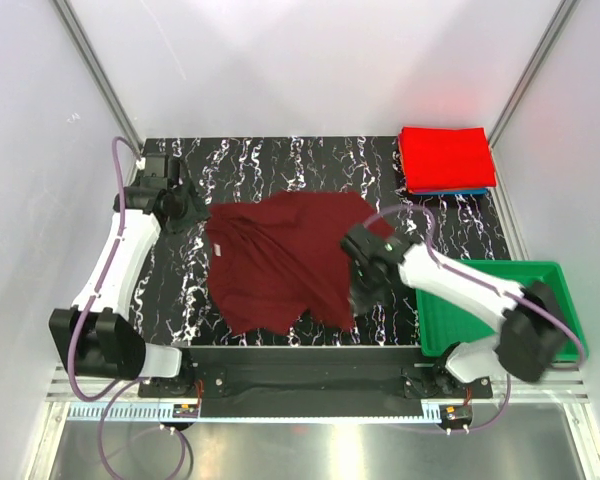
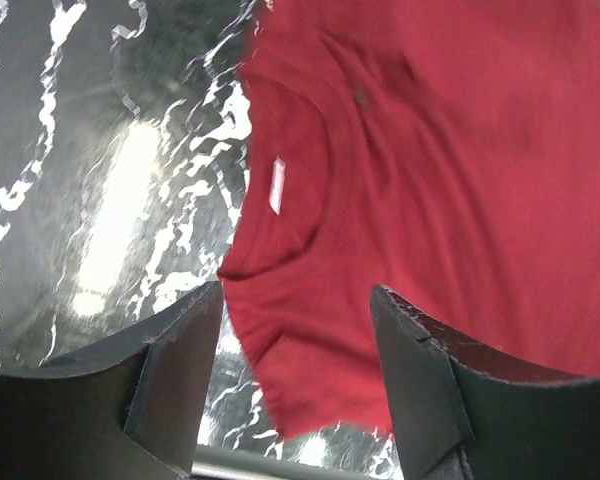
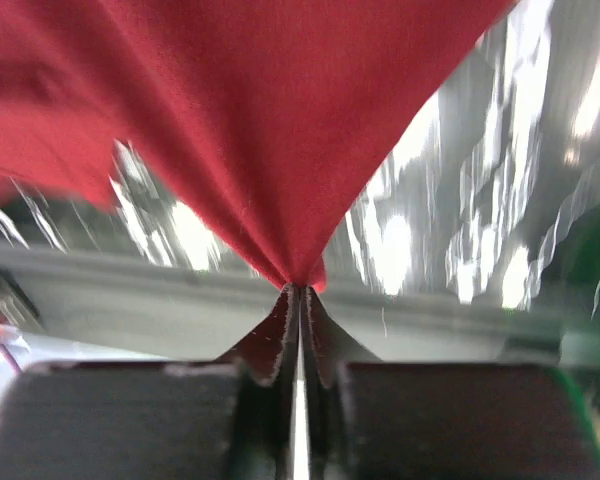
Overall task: Fold and stack the t-shirts
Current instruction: Flatten the tshirt out
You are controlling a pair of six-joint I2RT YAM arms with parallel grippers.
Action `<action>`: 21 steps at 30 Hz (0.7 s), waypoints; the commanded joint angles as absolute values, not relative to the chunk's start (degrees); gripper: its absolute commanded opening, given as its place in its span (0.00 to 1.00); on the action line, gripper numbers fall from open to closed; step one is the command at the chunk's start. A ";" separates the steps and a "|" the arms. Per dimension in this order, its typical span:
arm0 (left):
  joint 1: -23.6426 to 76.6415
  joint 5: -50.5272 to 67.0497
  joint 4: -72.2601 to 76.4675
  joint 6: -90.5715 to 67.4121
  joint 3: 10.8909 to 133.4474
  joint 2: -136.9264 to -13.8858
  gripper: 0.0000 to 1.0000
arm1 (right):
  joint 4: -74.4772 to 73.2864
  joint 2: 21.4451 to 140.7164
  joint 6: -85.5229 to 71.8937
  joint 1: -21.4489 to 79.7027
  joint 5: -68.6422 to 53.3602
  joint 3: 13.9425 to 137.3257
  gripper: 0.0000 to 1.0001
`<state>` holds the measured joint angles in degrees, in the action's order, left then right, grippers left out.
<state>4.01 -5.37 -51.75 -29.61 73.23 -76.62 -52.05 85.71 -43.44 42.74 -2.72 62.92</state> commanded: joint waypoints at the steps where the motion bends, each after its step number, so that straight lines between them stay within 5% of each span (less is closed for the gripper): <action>1: 5.97 -3.00 -50.01 -27.78 77.25 -78.75 0.66 | -63.09 77.10 -58.60 44.64 -2.11 54.43 0.14; 3: 7.20 -1.15 -50.54 -28.21 77.52 -79.89 0.66 | -64.68 72.26 -62.13 44.65 -0.54 54.23 0.35; 7: 9.14 6.31 -47.30 -29.62 74.01 -79.28 0.66 | -67.84 73.46 -61.36 43.86 4.91 65.78 0.46; 21: 28.29 13.28 -28.14 -39.73 74.88 -91.39 0.63 | -66.10 111.17 -39.21 24.70 4.14 105.81 0.38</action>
